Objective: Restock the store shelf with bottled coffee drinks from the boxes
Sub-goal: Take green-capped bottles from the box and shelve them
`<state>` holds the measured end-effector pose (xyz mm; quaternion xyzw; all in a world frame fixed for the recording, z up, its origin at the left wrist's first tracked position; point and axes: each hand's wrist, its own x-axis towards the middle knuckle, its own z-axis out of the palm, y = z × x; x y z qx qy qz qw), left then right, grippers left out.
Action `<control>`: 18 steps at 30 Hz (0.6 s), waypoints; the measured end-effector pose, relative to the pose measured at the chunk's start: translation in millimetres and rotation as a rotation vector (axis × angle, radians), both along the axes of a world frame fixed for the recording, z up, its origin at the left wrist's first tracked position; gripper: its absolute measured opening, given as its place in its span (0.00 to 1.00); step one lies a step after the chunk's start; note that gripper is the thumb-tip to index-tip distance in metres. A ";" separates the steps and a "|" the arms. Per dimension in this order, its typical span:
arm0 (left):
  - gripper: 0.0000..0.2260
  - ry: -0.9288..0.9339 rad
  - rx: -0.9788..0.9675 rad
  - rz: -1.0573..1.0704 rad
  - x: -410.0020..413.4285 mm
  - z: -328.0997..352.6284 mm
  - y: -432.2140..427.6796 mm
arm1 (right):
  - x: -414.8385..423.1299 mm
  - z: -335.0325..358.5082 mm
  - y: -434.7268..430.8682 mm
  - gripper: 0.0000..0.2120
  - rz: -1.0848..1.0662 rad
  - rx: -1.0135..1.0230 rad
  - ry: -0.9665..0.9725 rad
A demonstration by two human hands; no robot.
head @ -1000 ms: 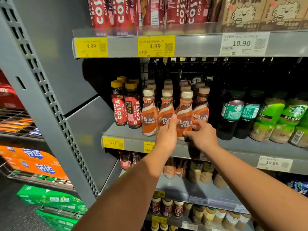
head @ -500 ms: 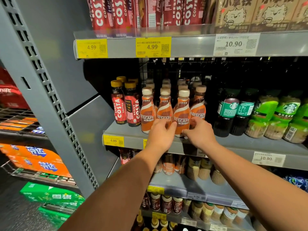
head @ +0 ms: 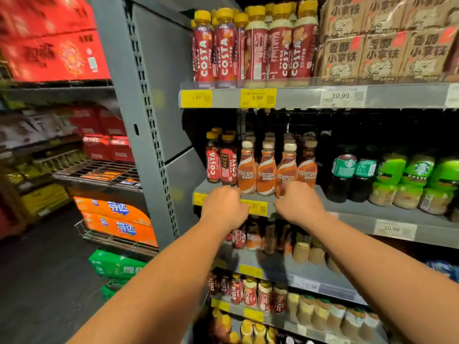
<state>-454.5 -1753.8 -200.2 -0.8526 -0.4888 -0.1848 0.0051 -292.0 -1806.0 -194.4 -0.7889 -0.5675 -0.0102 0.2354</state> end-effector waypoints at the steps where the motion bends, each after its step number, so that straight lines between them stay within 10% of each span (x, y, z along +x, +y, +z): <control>1: 0.14 0.019 0.003 -0.001 -8.8 -0.9 -6.7 | -8.5 -1.2 -7.2 0.05 0.002 -0.021 -0.005; 18: 0.12 0.140 -0.072 -0.158 -158.5 -127.0 -146.1 | -177.5 -152.8 -171.2 0.07 -0.066 -0.310 0.114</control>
